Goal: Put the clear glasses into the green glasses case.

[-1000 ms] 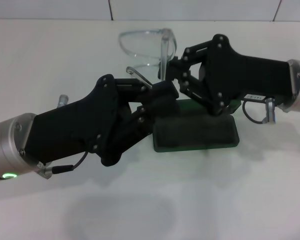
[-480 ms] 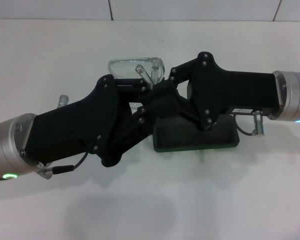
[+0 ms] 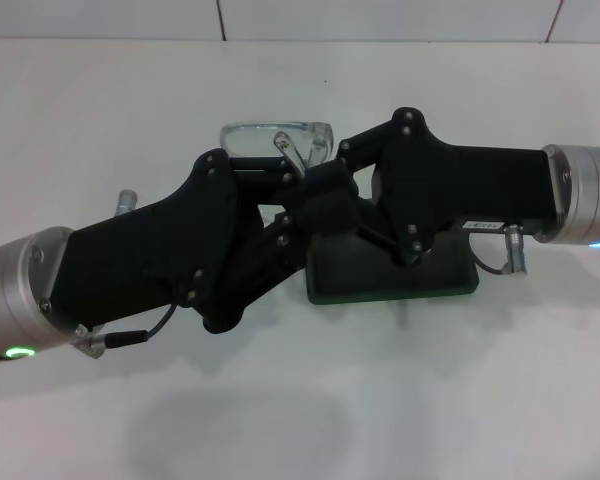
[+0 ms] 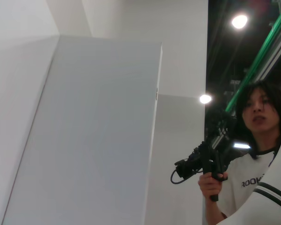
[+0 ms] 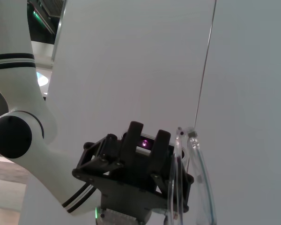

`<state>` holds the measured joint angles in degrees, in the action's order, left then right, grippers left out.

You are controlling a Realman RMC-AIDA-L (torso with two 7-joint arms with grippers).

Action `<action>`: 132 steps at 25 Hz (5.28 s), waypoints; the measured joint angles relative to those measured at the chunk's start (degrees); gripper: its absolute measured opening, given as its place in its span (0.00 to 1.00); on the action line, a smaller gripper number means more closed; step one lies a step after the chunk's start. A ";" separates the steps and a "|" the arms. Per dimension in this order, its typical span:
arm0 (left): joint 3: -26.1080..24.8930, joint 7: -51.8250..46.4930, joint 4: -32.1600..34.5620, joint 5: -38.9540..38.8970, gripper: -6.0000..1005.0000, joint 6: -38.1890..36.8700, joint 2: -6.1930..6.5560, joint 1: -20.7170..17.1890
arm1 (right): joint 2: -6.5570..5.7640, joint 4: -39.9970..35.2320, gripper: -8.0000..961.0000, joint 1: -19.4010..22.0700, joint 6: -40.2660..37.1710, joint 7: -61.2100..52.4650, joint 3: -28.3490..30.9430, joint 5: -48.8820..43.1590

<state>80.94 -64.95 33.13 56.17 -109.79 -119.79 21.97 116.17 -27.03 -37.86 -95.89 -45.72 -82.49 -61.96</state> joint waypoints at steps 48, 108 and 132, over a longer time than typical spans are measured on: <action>-27.04 -3.41 1.22 13.83 0.15 -0.02 7.37 -10.71 | -0.98 -64.59 0.07 17.85 0.61 -50.64 9.87 -32.05; -29.80 -2.93 -0.72 14.15 0.15 0.83 5.27 -8.96 | 0.01 -55.33 0.10 -4.00 20.89 -89.14 -28.80 -89.87; -29.80 -2.82 -0.88 14.23 0.15 0.80 5.01 -9.05 | 0.01 -56.33 0.11 -4.04 20.41 -92.30 -30.45 -92.42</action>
<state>51.14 -67.77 32.26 70.39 -108.99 -114.79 12.92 116.19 -83.36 -41.90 -75.47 -138.02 -112.94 -154.38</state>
